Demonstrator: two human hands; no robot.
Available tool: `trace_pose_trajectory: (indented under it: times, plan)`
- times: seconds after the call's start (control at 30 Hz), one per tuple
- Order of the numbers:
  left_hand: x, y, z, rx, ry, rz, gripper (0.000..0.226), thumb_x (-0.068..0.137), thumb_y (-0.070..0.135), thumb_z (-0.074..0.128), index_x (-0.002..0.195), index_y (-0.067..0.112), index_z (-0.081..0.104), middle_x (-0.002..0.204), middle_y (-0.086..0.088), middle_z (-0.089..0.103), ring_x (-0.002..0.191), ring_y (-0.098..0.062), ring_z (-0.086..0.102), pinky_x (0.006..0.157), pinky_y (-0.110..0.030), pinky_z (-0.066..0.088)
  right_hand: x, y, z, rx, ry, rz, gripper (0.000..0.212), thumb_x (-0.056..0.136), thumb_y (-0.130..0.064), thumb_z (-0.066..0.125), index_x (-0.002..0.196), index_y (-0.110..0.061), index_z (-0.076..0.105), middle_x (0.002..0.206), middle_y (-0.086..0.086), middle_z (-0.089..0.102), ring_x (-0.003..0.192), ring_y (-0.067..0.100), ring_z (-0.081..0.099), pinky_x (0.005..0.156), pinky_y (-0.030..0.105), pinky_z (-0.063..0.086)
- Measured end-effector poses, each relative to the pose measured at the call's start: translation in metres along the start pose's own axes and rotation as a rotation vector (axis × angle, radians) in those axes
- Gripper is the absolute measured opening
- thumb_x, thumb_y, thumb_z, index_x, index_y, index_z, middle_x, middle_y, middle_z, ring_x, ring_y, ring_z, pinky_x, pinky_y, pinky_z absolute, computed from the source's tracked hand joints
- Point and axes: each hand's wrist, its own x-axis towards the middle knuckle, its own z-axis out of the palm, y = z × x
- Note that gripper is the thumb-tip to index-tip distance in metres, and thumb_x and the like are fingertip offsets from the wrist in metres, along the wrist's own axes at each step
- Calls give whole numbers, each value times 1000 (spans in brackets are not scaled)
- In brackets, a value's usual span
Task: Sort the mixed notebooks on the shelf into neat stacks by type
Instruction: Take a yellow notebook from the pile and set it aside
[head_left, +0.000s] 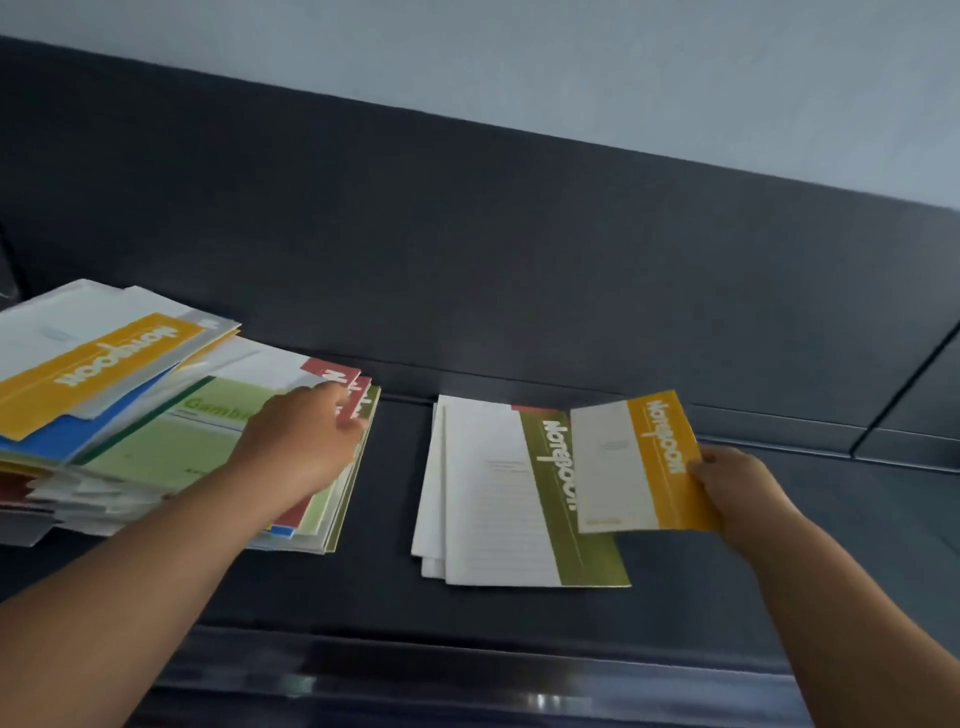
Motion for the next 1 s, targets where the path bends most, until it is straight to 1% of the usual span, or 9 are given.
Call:
trace_pose_trajectory:
  times: [0.07, 0.13, 0.2, 0.27, 0.47, 0.6, 0.7, 0.8, 1.0]
  plan:
    - [3, -5, -3, 9, 0, -9, 35, 94, 37, 49, 122, 18, 56, 118, -5, 62, 102, -27, 58, 79, -34, 45, 11, -1, 1, -134, 47, -26, 27, 95, -2, 43, 104, -12, 66, 85, 9, 59, 74, 28, 55, 75, 41, 51]
    - [5, -8, -5, -1, 1, -12, 39, 95, 38, 51, 128, 18, 54, 122, -5, 61, 107, -27, 57, 82, -34, 45, 18, -8, 4, -210, 62, -38, 32, 93, 1, 41, 109, -7, 68, 93, 14, 61, 79, 30, 55, 82, 46, 54]
    - [3, -4, -2, -5, 1, 15, 42, 95, 40, 51, 132, 20, 51, 129, -4, 58, 112, -26, 55, 86, -34, 45, 23, -7, 6, -275, 79, -49, 32, 92, 1, 42, 110, -6, 68, 90, 11, 62, 79, 29, 56, 78, 44, 53]
    - [0, 15, 8, -1, -29, 74, 45, 95, 40, 51, 135, 21, 49, 135, -3, 54, 117, -25, 54, 88, -34, 44, 25, 4, -2, -312, 97, -43, 30, 91, 0, 43, 106, -8, 69, 84, 6, 61, 79, 28, 58, 72, 36, 49]
    - [-11, 66, 30, 59, -1, 283, 47, 96, 40, 50, 137, 19, 47, 140, -2, 50, 128, -23, 43, 101, -37, 38, 31, 32, -13, -398, 132, -19, 29, 86, 0, 43, 96, -7, 69, 83, 9, 66, 76, 29, 61, 65, 28, 45]
    - [-14, 83, 37, 89, 15, 372, 48, 96, 40, 48, 139, 20, 46, 143, 0, 48, 132, -22, 40, 105, -35, 33, 36, 42, -21, -501, 144, 5, 28, 89, -3, 43, 105, -8, 64, 94, 10, 65, 83, 28, 61, 67, 30, 46]
    - [-13, 87, 39, 96, 16, 385, 47, 97, 41, 48, 139, 20, 46, 142, 1, 48, 131, -21, 40, 105, -34, 33, 30, 35, -21, -649, 172, 14, 26, 93, -13, 47, 117, -7, 57, 114, 13, 56, 105, 32, 54, 83, 39, 48]
    - [-14, 86, 38, 101, 11, 384, 47, 97, 42, 47, 139, 21, 46, 143, 2, 48, 132, -20, 39, 106, -34, 32, 20, 18, -7, -762, 169, -99, 38, 98, -27, 49, 133, -13, 48, 138, 12, 46, 127, 33, 43, 100, 45, 39]
    - [-16, 64, 27, 121, 11, 321, 49, 96, 40, 48, 141, 21, 44, 142, 0, 48, 132, -21, 40, 107, -36, 35, -19, -37, 57, -697, 10, -462, 46, 99, -30, 47, 143, -16, 42, 149, 8, 38, 136, 31, 34, 109, 42, 29]
